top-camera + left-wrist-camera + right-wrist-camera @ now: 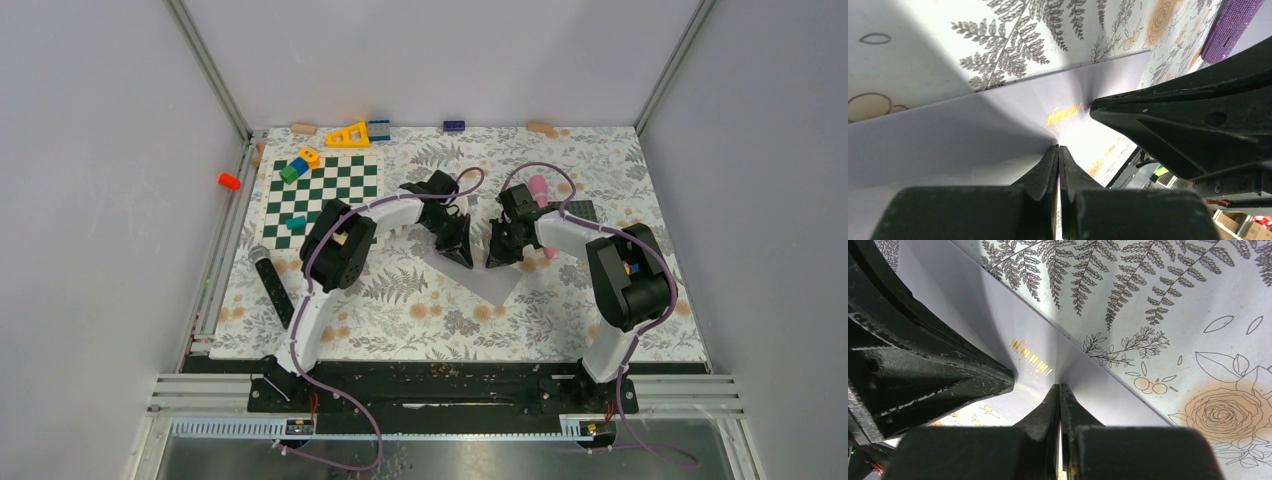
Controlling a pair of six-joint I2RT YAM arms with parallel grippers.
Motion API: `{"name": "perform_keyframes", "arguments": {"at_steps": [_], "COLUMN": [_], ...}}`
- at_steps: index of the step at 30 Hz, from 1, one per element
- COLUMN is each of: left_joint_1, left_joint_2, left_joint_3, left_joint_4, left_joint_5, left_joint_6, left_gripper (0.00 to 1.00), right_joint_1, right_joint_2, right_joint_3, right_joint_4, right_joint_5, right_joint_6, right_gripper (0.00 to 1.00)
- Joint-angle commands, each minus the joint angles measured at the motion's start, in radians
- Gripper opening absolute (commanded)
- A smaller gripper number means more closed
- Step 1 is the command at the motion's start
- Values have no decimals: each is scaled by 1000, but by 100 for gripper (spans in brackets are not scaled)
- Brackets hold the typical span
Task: Place the letter into the envelope and seal it
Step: Seal the envelope flap on the envelope.
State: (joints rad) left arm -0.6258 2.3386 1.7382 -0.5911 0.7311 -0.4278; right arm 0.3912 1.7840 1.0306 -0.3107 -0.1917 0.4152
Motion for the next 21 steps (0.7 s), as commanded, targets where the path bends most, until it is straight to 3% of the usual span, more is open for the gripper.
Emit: {"name": "perform_keyframes", "arguments": {"at_steps": [1, 10, 16, 21], "left_joint_1": [32, 63, 66, 72], "left_joint_2": [-18, -3, 33, 0], "left_joint_3": [-46, 14, 76, 43], "left_joint_4": [20, -15, -44, -14], "left_joint_5": [-140, -228, -220, -173], "left_joint_6": [-4, -7, -9, -19], "left_gripper": [0, 0, 0, 0], "right_joint_1": [10, 14, 18, 22], "right_joint_2": [49, 49, 47, 52], "right_joint_3": [-7, -6, -4, -2], "right_joint_4": [-71, -71, -70, -72], "right_joint_5": [85, 79, 78, 75], "right_joint_6": [-18, -18, -19, -18], "right_gripper": [0, 0, 0, 0]}}
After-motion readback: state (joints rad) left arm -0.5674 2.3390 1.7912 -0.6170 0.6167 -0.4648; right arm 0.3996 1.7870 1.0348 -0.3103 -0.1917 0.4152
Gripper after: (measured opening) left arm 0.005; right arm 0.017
